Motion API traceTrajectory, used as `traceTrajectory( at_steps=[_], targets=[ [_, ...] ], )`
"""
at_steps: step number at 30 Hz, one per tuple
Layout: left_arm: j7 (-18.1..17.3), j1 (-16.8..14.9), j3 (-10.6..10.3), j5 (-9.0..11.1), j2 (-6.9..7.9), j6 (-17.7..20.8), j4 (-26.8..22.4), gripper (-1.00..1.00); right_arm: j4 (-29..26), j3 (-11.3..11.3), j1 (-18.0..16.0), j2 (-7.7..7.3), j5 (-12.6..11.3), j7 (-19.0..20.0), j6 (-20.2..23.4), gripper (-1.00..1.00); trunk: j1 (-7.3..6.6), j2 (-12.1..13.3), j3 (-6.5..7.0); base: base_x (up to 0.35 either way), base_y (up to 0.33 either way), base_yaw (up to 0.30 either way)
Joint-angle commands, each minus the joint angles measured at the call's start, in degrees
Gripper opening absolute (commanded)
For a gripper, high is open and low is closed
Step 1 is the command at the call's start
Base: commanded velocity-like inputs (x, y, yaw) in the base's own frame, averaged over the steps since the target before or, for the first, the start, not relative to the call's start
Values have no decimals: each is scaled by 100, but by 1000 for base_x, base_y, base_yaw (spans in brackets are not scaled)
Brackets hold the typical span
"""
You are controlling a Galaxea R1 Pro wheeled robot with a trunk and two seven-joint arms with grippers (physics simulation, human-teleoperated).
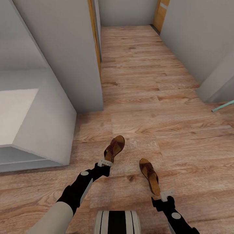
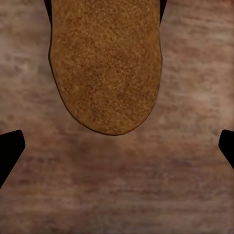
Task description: Pick up the two gym shoes and the two sandals from the corridor floor and place them onto the hallstand (shoe rack) in the corridor, making sure they are on the rack and not on the floor. Arrange them so the two gym shoes are next to each other and the two sandals are next to each other.
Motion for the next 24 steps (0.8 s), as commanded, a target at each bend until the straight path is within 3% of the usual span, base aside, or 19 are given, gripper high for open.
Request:
traceTrajectory(
  at_steps=[1, 12, 24],
  targets=[
    [-35, 0, 9, -44, -2, 26, -10, -100, 5, -34, -3, 4, 60, 4, -24, 100, -1, -1, -7, 0, 0, 0],
    [-50, 17, 7, -51, 5, 9, 10, -100, -4, -33, -3, 4, 60, 4, -24, 100, -1, -1, -14, 6, 0, 0],
    [3, 17, 14, -60, 5, -57, 144, -100, -4, -26, -3, 4, 60, 3, -24, 100, -1, -1, -14, 128, 0, 0]
  ],
)
